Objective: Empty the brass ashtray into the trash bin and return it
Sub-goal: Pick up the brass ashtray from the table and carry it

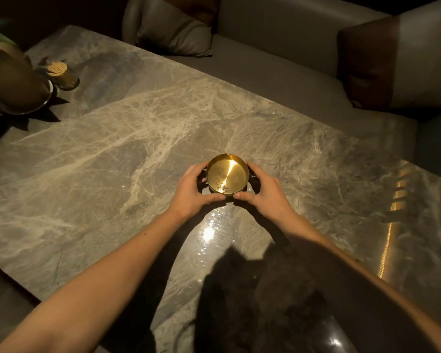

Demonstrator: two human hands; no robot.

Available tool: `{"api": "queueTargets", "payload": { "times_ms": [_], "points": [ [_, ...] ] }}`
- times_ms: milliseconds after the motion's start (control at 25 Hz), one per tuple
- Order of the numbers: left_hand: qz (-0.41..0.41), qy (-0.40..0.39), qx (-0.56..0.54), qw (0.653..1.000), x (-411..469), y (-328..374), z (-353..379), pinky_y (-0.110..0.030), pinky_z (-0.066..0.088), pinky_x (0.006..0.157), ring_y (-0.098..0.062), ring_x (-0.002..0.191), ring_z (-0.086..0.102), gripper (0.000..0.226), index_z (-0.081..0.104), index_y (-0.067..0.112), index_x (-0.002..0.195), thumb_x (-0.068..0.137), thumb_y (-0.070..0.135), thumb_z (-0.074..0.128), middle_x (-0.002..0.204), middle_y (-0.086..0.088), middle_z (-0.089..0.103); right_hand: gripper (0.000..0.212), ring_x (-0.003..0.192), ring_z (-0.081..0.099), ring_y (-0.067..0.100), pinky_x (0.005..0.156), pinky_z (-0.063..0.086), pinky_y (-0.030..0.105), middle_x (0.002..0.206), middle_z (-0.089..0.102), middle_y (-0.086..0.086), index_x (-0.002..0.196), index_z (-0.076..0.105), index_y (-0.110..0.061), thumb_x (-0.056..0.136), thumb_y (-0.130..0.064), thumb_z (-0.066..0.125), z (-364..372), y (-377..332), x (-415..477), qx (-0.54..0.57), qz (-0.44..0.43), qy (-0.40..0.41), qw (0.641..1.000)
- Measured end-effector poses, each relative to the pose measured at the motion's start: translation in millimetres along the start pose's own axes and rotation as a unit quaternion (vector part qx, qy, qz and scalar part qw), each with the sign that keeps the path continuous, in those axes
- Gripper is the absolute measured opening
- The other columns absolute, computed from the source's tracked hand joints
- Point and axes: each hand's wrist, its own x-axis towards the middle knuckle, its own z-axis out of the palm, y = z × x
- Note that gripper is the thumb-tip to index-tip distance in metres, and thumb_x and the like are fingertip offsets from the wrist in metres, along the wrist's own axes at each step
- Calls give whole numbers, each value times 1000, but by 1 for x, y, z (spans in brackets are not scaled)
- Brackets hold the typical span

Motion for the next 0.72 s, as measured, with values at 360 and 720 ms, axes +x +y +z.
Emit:
{"api": "queueTargets", "payload": {
  "times_ms": [360, 720],
  "points": [
    [36, -23, -83, 996, -38, 86, -5, -12, 40, 104, 3, 123, 51, 92, 48, 24, 139, 58, 28, 90, 134, 7, 54, 77, 125, 50, -3, 107, 41, 24, 135, 56, -14, 136, 50, -29, 68, -19, 86, -44, -42, -77, 149, 34, 99, 983],
    [91, -33, -105, 990, -98, 171, 65, -16, 41, 106, -2, 131, 49, 94, 46, 25, 141, 60, 21, 91, 140, 10, 52, 77, 129, 47, -1, 107, 41, 23, 139, 51, -12, 138, 46, -32, 72, -22, 83, -123, -33, -182, 150, -3, 145, 978]
  ]
}}
